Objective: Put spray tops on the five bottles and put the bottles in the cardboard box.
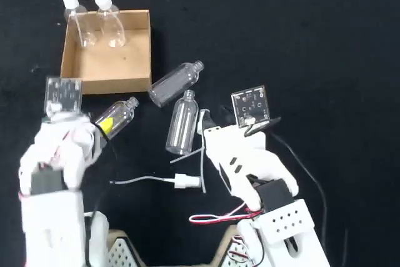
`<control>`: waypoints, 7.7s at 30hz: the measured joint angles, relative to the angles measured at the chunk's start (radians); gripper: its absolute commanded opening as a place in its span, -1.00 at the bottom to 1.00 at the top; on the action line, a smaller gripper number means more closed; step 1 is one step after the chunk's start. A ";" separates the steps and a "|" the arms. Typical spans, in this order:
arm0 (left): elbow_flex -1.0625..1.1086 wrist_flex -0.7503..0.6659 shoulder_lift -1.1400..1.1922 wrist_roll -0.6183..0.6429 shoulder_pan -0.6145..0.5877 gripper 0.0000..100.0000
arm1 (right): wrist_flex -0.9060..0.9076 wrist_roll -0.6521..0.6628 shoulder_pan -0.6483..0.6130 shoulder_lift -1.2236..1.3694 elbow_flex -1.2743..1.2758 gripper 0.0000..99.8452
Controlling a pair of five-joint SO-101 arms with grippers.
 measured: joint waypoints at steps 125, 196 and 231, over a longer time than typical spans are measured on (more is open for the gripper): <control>-0.783 0.279 1.318 -0.236 0.242 -0.40 | 0.000 0.000 0.000 0.000 0.000 -0.76; -0.709 0.152 1.356 -0.381 0.169 -0.82 | 0.000 0.000 0.000 0.000 0.000 -0.76; -0.307 0.060 0.773 -0.035 0.250 -0.80 | 0.021 -0.115 0.000 0.319 -0.173 -0.76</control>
